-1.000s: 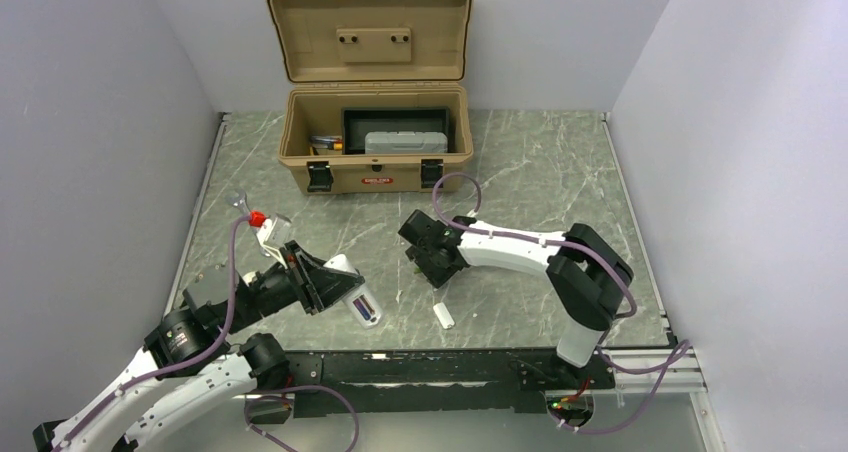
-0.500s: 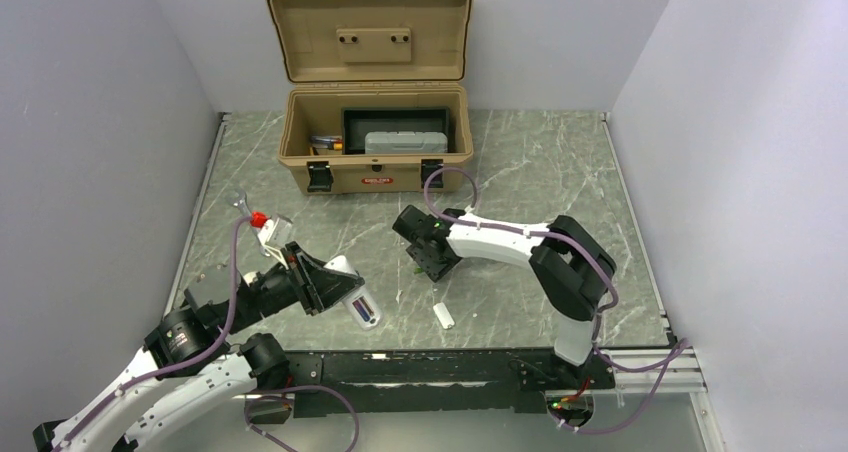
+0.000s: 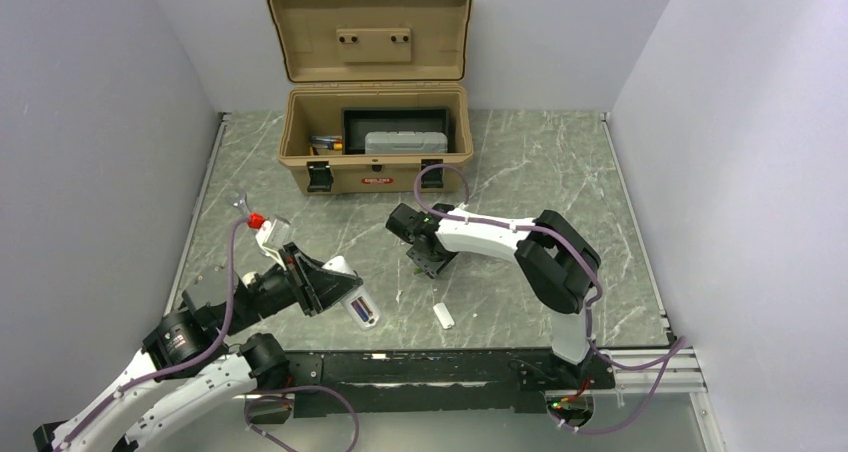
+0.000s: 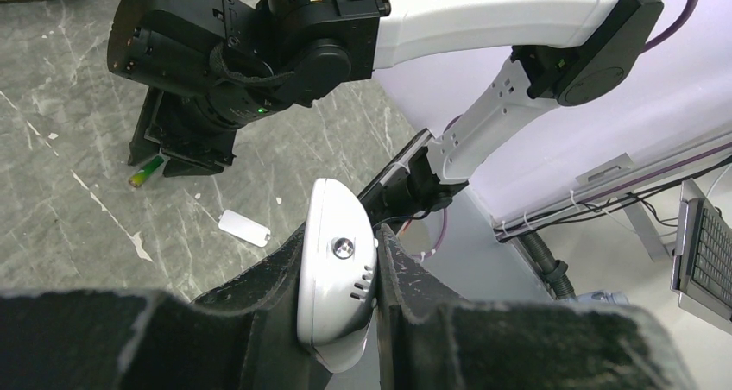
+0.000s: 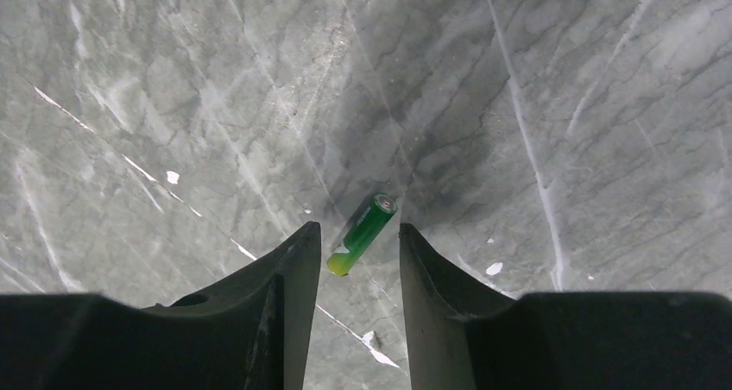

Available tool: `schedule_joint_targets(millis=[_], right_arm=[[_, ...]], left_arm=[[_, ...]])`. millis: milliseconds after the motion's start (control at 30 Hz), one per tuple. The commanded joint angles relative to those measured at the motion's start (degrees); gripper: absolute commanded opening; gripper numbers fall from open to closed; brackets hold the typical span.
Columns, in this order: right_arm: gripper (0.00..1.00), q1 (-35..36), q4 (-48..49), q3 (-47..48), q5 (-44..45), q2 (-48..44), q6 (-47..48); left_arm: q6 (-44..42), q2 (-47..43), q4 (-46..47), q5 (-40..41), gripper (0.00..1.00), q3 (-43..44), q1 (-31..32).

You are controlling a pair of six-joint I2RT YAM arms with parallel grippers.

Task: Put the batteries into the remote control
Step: Pick up the battery from the center of the board.

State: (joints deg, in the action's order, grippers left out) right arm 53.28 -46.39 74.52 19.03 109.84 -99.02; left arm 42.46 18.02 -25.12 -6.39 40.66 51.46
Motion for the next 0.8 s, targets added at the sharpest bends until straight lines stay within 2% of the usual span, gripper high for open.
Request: schedule_joint_targets(millis=[0,333,400,567,700,767], right_arm=[[0.4,-0.2,-3.2,1.2,0.7,0.0,0.0],[0.27,-0.2,-3.5,1.2,-0.2,1.6,1.5],[0.22,-0.2,-2.7,0.6,-0.1,1.2,2.0],[0.0,0.0,-2.1,-0.9,1.0,-0.2,4.0],[0.0,0.4,-2.1,-2.3,3.4,-2.3,8.1],[0.0,0.3,1.8,-4.9,4.4,-4.7,14.4]], left_arm=[[-0.7,-0.7,2.0,0.5,0.0,0.0,-0.1],[-0.8,-0.3,2.0,0.6,0.0,0.2,-0.1],[-0.6,-0.4,2.0,0.5,0.0,0.1,-0.1],[-0.5,-0.6,1.8,0.7,0.0,0.3,-0.1],[-0.6,-0.1,1.6,0.9,0.0,0.8,-0.1],[-0.5,0.3,1.8,0.7,0.0,0.9,-0.1]])
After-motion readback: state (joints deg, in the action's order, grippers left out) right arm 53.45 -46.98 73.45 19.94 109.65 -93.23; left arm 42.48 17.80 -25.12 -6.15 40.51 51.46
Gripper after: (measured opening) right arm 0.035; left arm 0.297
